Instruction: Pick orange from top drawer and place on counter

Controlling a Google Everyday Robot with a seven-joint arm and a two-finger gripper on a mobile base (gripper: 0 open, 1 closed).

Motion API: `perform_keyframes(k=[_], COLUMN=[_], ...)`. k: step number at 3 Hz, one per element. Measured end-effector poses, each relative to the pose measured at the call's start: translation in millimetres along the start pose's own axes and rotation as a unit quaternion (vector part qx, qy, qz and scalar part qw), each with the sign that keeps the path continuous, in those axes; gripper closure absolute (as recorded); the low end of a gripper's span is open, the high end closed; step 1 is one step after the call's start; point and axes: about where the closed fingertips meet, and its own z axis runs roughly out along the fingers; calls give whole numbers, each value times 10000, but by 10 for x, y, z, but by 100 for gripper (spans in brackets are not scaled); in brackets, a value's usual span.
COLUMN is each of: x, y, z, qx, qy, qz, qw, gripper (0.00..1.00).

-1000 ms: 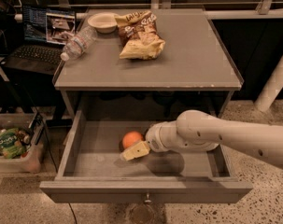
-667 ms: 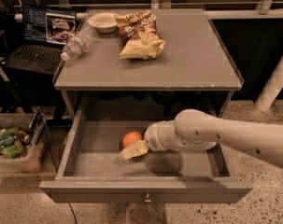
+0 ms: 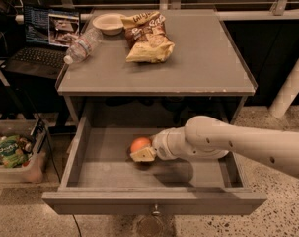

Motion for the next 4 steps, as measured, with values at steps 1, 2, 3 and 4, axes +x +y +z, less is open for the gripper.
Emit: perform_keyframes(k=[1, 2, 3, 4], x=[0, 0, -120, -275], y=[0, 0, 65, 222], z=[0, 0, -81, -345], qx=[0, 0, 127, 348], qy=[0, 0, -81, -304], qz=[0, 0, -55, -138], qw=[10000, 10000, 9999, 9988], gripper=[73, 96, 100, 100])
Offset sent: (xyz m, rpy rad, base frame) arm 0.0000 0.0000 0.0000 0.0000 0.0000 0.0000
